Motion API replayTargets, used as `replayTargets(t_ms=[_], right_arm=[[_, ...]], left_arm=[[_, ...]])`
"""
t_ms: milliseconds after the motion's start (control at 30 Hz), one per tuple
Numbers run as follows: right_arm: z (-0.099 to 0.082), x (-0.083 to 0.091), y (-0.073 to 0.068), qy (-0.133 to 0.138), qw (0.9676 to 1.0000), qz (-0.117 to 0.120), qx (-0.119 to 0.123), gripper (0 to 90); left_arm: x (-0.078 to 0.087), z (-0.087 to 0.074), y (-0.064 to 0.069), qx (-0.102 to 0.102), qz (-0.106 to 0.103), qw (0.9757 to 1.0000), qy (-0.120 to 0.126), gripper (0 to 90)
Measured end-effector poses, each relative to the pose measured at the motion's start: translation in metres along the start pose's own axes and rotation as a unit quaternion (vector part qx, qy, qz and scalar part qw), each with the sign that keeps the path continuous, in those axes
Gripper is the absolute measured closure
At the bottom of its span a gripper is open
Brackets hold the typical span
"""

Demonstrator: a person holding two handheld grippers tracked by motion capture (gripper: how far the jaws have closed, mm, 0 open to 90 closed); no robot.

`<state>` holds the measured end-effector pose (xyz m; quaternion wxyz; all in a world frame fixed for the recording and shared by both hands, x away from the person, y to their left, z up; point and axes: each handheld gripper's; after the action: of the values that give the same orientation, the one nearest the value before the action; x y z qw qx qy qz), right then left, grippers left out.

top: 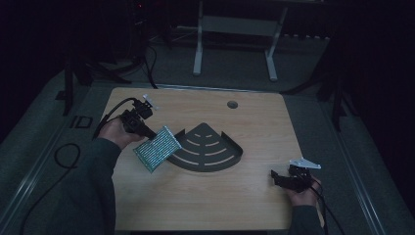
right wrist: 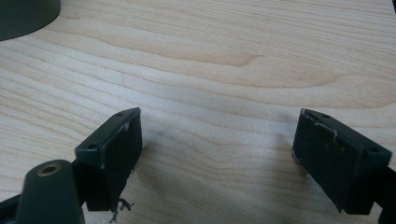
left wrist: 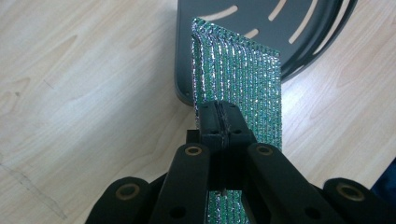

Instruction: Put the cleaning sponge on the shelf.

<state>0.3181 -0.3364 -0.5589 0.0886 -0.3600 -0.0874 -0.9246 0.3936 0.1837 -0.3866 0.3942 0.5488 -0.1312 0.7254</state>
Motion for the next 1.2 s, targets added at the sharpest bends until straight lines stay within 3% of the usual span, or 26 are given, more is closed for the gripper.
replayTargets(t_ms=[800, 1200], right_arm=[[0.000, 0.000, 0.000, 0.000, 1.0000, 0.000, 0.000, 15.4], [0.000, 0.000, 0.000, 0.000, 1.0000, 0.001, 0.000, 15.5]], left_arm=[[-0.006, 0.023, 0.004, -0.017, 0.001, 0.9999, -0.003, 90.0], [-0.009, 0.036, 0.009, -0.027, 0.012, 0.9996, -0.001, 90.0]])
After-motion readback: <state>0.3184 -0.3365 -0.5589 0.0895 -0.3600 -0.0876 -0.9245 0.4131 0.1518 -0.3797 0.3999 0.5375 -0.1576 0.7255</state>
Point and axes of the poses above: each handheld gripper's, and its own axes: x roughly backward along the jaws, z roughly out of its top, y roughly to its right, and after that the axes turned 8 degrees about -z, right-handed
